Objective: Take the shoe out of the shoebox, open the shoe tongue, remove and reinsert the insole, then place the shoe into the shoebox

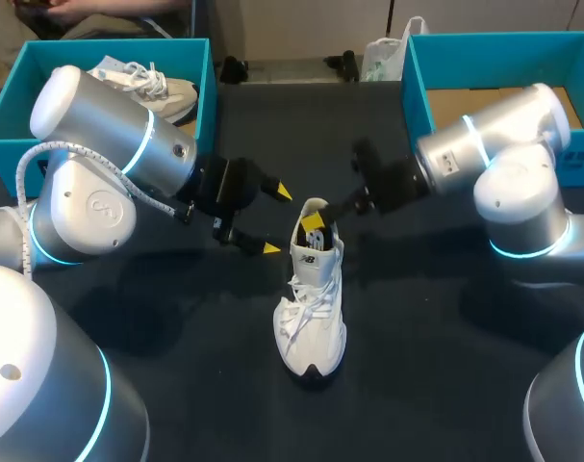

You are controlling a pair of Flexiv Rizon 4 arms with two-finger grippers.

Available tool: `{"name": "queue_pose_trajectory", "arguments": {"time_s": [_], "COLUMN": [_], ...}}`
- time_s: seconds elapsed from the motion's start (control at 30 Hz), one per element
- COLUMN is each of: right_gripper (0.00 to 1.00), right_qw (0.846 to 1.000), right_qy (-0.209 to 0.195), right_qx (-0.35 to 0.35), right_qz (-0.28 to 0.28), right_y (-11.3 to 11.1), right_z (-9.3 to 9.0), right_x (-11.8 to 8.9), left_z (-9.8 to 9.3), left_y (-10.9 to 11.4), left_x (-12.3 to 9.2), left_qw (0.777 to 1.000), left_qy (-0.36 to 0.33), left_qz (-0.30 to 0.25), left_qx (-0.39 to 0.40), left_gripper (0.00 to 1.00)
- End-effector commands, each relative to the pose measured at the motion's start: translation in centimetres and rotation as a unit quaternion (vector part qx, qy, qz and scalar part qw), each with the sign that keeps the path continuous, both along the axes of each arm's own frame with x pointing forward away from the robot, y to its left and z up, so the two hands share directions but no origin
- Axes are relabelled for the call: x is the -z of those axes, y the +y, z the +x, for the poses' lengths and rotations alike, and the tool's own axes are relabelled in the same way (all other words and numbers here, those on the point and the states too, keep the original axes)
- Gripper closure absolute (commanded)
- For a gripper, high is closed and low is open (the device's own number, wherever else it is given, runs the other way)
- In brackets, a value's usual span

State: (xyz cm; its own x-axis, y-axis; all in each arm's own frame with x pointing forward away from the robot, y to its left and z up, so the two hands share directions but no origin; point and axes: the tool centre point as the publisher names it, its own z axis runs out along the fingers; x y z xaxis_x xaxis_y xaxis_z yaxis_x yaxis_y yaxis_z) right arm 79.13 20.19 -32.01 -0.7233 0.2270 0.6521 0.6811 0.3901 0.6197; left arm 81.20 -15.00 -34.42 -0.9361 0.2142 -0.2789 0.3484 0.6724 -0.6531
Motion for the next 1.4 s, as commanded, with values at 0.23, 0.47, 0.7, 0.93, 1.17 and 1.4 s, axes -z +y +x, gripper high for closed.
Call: {"name": "queue_pose_trajectory", "arguments": {"time_s": [0.23,0.47,0.7,0.93,1.17,1.4], "right_gripper": [0.58,0.57,0.56,0.60,0.67,0.93], "right_qw": [1.000,0.999,0.998,0.998,0.997,0.994], "right_qy": [-0.009,-0.040,-0.049,-0.047,-0.037,-0.011], "right_qx": [-0.016,-0.020,-0.018,0.018,0.046,0.084], "right_qz": [-0.010,-0.024,-0.038,-0.039,-0.044,-0.063], "right_y": [0.6,-0.2,-1.3,-3.2,-4.2,-4.6], "right_z": [1.1,2.5,3.3,2.6,2.1,1.8], "right_x": [-1.1,-3.3,-4.3,-4.3,-4.4,-4.4], "left_z": [0.0,0.0,0.0,0.0,-0.2,0.7], "left_y": [-0.1,-0.1,-0.1,0.1,1.7,3.8], "left_x": [0.0,0.0,0.0,-0.3,-1.7,-3.4], "left_qw": [1.000,1.000,1.000,1.000,0.999,0.999], "left_qy": [0.000,0.000,0.000,0.002,0.008,-0.004], "left_qz": [0.003,0.003,0.003,0.008,0.024,0.027], "left_qx": [0.000,0.000,0.000,0.005,0.032,0.026], "left_gripper": [0.00,0.00,0.00,0.00,0.00,0.00]}}
